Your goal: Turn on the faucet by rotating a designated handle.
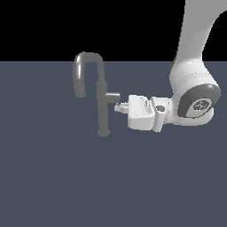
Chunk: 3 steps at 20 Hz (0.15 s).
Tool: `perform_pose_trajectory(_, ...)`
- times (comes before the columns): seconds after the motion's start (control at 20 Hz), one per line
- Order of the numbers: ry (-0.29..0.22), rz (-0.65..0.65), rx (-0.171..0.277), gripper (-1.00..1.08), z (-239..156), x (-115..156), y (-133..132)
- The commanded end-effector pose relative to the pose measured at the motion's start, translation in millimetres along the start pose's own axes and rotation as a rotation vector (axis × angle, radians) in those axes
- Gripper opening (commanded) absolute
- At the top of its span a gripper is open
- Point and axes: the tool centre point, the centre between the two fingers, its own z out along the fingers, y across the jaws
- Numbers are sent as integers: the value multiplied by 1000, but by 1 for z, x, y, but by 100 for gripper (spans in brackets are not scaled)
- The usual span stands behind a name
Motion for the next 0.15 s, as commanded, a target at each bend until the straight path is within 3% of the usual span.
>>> perform_pose_trajectory(0.0,28,7,33,-100,4,24,-20)
perform_pose_trajectory(0.1,31,11,35,-100,4,27,-22)
